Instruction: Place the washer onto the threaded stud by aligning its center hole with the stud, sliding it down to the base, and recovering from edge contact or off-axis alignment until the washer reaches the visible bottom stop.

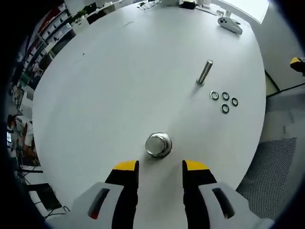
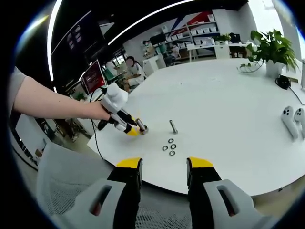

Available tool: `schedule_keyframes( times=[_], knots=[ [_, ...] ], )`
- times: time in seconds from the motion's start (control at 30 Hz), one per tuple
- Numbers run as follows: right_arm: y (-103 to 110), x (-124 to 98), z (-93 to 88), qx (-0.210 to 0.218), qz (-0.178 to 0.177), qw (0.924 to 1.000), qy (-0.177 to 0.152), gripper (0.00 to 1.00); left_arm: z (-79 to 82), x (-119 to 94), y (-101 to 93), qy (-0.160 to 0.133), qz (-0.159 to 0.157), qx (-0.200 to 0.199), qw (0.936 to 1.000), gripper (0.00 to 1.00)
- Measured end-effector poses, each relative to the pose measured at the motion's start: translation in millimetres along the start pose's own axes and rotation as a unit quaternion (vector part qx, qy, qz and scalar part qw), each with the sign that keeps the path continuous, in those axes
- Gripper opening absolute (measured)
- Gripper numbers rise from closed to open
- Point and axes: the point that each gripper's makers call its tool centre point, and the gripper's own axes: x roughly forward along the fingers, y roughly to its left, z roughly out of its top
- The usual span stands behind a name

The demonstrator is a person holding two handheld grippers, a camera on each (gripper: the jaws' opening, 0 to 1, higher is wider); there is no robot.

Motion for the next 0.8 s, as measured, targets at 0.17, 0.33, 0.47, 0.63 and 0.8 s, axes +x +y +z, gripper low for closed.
schedule_keyframes(
  times=[0.17, 0.33, 0.47, 0.63, 0.8],
  knots=[
    [0, 0, -0.3, -0.001, 0.001, 1.0, 0.001, 0.39, -13.0, -5, -6.0, -0.019, -0.005, -0.042, 0.999, 0.35],
    [2, 1, -0.6, -0.002, 0.006, 1.0, 0.003, 0.39, -14.4, -15, -24.3, -0.055, -0.026, -0.066, 0.996, 0.38],
    [3, 1, -1.0, -0.003, 0.008, 1.0, 0.004, 0.39, -15.7, -24, -30.4, -0.077, -0.026, -0.087, 0.9929, 0.39],
    [4, 1, -0.7, -0.003, 0.011, 0.9999, 0.002, 0.39, -18.3, -34, -34.8, -0.103, -0.026, -0.109, 0.9883, 0.41],
    [3, 0, 0.3, -0.001, 0.01, 1.0, -0.001, 0.39, -20.7, -42, -37.0, -0.127, -0.028, -0.147, 0.9807, 0.43]
  ],
)
